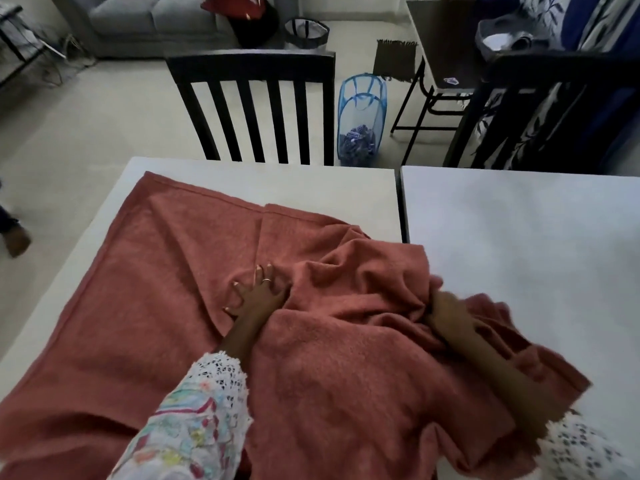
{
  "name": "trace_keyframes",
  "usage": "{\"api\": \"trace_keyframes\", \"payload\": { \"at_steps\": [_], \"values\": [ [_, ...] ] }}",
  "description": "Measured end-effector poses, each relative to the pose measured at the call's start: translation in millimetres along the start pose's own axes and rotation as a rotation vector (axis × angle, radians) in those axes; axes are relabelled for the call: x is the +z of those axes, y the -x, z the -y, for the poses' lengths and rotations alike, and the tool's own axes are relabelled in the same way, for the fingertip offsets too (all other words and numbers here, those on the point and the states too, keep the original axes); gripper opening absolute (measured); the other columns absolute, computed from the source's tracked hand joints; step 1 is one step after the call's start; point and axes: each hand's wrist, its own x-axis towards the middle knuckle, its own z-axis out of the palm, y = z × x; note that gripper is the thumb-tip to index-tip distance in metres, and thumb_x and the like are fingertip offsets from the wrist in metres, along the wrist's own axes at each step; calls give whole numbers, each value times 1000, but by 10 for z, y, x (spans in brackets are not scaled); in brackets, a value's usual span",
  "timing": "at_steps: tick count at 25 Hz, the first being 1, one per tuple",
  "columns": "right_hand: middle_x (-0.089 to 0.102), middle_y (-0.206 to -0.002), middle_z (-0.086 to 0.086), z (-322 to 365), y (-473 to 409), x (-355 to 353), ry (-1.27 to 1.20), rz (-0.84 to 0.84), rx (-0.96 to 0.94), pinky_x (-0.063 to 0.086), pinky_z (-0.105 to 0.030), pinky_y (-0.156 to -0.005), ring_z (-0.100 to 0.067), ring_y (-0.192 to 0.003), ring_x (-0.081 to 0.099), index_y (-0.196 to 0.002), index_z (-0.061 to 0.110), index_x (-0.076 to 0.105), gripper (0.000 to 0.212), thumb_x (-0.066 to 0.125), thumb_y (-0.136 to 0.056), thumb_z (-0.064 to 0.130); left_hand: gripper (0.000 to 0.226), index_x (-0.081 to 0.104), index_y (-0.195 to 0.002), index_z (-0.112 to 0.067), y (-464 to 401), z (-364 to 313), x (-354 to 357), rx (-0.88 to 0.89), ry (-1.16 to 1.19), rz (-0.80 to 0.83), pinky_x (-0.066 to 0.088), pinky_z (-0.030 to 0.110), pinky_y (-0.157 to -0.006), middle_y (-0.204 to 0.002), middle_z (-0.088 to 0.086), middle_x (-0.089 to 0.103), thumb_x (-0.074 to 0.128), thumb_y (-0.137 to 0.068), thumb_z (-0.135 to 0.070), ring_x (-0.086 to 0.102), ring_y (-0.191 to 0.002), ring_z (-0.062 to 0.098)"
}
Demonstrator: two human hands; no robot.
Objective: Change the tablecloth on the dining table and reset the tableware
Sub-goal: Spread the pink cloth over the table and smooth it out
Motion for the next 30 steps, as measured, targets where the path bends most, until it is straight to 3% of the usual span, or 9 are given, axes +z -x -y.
{"api": "trace_keyframes", "payload": {
  "at_steps": [7,9,13,16,18,21,24,27,30],
  "values": [
    [50,-103,-26,-1234,-674,-1197,87,-479,373,48,-53,-79,-47,-86,57,-108,16,53,42,54,-69,30,73,0,-147,-46,-614,252,-400,20,45,-87,-1,77,-100,-158,-11,-8,31,-85,-71,-11,-141,47],
    [55,-105,-23,-1872,-822,-1300,78,-360,409,50,-52,-78,-45,-89,59,-109,22,56,53,44,-64,47,78,0,-148,-42,-741,353,-473,7,-92,-36,1,77,-100,-158,-8,-12,35,-84,-71,-13,-139,49],
    [67,-110,-14,-1346,-595,-1433,93,-151,450,50,-45,-88,-33,-97,63,-115,23,63,73,72,-58,67,82,22,-148,-27,-728,-85,-297,89,-160,-263,5,72,-106,-159,10,3,37,-81,-72,-2,-143,42],
    [24,-150,-23,-1167,-555,-999,128,-102,439,37,-57,-102,-45,-130,34,-144,17,27,115,77,-53,66,59,17,-149,-30,-208,-919,356,222,-200,-272,9,73,-104,-159,2,5,37,-95,-42,0,-145,35],
    [4,-151,-28,-1129,-459,-586,140,-106,426,34,-64,-100,-54,-127,30,-147,14,17,102,77,-70,42,63,4,-150,-33,31,-1216,681,131,-144,-183,10,75,-102,-159,-3,-4,35,-96,-40,-5,-145,36],
    [27,-135,-28,-1109,-356,-600,125,-256,321,45,-57,-89,-50,-104,51,-131,12,40,56,60,-80,5,71,3,-149,-38,-100,-1086,746,67,-125,-137,5,76,-101,-158,-9,-10,38,-91,-55,-9,-145,33],
    [35,-121,-30,-1624,-281,-968,72,-487,244,48,-52,-85,-48,-92,55,-124,4,45,54,54,-72,-9,75,5,-147,-44,-163,-998,673,73,-113,-147,0,76,-99,-157,-16,-11,35,-83,-72,-10,-145,29],
    [33,-130,-33,-2328,-239,-1447,55,-743,385,44,-50,-94,-50,-98,50,-141,2,31,76,52,-70,-11,85,-1,-147,-44,-208,-1028,621,55,-114,-124,-4,75,-100,-157,-16,-14,32,-77,-80,-12,-145,31],
    [40,-130,-33,-2767,-175,-1593,50,-734,676,42,-63,-92,-51,-106,50,-134,-2,39,55,50,-82,12,99,-1,-150,-32,-214,-1125,573,33,-160,-92,2,69,-108,-159,0,-12,42,-74,-79,-5,-143,41]
  ]
}}
